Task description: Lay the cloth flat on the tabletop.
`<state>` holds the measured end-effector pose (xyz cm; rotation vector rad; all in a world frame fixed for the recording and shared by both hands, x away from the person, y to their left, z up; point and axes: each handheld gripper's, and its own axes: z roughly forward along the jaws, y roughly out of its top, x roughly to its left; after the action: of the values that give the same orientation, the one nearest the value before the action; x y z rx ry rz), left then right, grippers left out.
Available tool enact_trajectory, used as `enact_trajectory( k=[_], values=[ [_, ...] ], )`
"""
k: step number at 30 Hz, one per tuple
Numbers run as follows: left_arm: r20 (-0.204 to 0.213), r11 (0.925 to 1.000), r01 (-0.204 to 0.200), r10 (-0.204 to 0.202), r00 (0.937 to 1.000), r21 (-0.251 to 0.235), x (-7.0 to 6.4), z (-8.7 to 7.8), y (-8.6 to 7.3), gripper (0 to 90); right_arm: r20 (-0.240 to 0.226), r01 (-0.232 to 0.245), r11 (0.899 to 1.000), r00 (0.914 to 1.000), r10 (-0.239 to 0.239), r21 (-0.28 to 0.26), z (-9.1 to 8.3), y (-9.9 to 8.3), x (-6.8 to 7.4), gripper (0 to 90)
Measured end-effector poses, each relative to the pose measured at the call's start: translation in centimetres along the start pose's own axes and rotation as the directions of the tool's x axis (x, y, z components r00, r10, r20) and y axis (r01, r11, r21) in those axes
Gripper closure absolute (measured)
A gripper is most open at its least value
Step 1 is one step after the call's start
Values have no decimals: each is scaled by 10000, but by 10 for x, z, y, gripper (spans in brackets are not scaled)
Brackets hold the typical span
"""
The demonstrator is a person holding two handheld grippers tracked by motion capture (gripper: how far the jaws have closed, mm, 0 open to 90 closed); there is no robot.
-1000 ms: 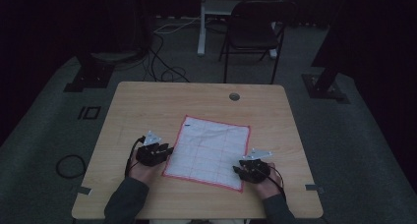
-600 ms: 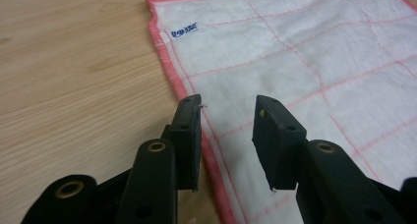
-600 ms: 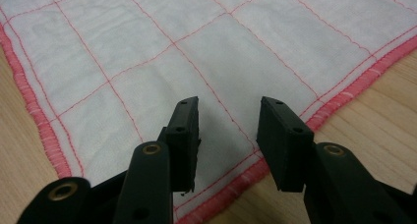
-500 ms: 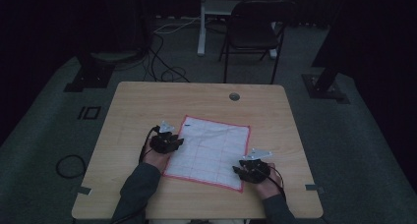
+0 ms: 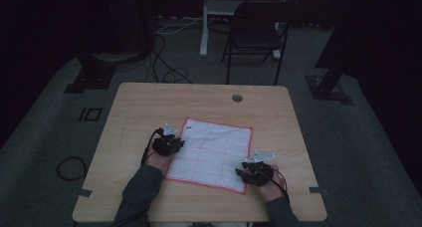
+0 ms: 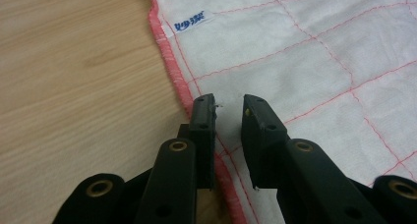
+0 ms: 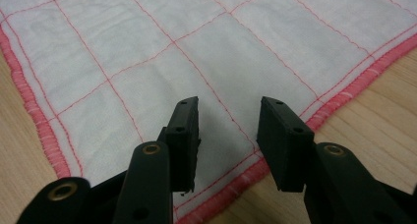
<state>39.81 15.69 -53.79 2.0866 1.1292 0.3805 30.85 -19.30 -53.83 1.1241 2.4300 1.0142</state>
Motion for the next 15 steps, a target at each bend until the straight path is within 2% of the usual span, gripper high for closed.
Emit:
enact_trajectory(
  k=[3,15],
  values=[
    [-32,9999,131,-131,9999,-39,1,-5,-5,771,-36,35,10000,10000,-36,-42,0,0,0,594],
    [-82,9997,234,-234,9997,-14,0,-22,-21,769,-24,121,9999,9999,-121,-115,1,-1,0,578]
  ],
)
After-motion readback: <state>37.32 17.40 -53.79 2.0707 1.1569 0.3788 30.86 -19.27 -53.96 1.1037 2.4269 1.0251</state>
